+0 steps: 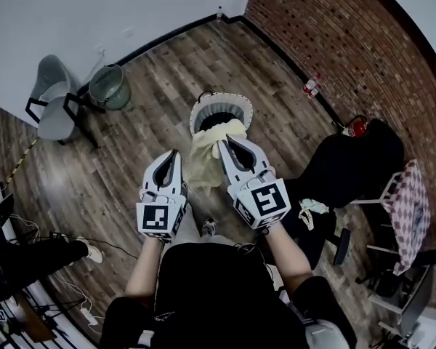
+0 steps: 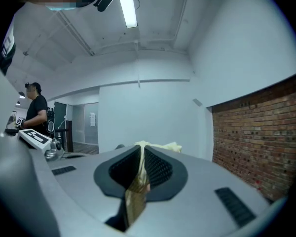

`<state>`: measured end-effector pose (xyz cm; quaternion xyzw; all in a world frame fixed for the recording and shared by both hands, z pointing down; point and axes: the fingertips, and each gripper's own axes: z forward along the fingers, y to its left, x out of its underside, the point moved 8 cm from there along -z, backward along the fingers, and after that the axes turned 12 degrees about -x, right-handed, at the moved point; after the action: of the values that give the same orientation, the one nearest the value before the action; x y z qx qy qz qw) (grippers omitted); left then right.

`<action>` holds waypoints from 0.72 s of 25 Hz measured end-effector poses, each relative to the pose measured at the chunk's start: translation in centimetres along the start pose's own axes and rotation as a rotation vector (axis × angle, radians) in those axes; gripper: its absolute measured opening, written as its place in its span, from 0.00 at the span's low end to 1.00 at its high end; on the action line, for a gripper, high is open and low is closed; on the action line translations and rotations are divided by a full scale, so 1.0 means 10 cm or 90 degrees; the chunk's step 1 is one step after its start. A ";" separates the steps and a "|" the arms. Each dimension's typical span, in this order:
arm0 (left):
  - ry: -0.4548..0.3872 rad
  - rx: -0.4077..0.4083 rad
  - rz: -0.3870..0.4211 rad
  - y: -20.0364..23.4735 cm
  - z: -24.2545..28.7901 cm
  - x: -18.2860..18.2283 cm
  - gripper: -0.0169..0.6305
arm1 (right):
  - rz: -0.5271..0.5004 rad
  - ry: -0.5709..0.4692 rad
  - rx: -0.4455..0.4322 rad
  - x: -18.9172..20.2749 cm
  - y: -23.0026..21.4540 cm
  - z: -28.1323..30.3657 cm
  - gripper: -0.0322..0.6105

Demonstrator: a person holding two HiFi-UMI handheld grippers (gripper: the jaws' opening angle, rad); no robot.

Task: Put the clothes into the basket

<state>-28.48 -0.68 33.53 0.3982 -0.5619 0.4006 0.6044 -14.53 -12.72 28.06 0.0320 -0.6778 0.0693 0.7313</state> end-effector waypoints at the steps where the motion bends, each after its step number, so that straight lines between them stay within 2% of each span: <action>1: -0.001 0.013 -0.001 0.02 0.13 0.00 0.05 | -0.008 -0.003 0.010 -0.06 -0.07 0.03 0.10; 7: -0.007 0.086 -0.020 0.23 0.99 -0.10 0.05 | -0.047 -0.039 0.089 -0.66 -0.54 0.30 0.10; 14: -0.032 0.168 -0.024 0.43 1.79 -0.35 0.05 | -0.145 -0.089 0.188 -1.58 -0.97 0.53 0.10; 18: -0.041 0.196 -0.024 0.50 2.10 -0.45 0.05 | -0.163 -0.095 0.228 -1.81 -1.19 0.65 0.10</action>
<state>-40.87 -18.56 30.32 0.5094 -0.5051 0.4577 0.5253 -20.49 -26.45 11.14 0.2516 -0.6972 0.0927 0.6649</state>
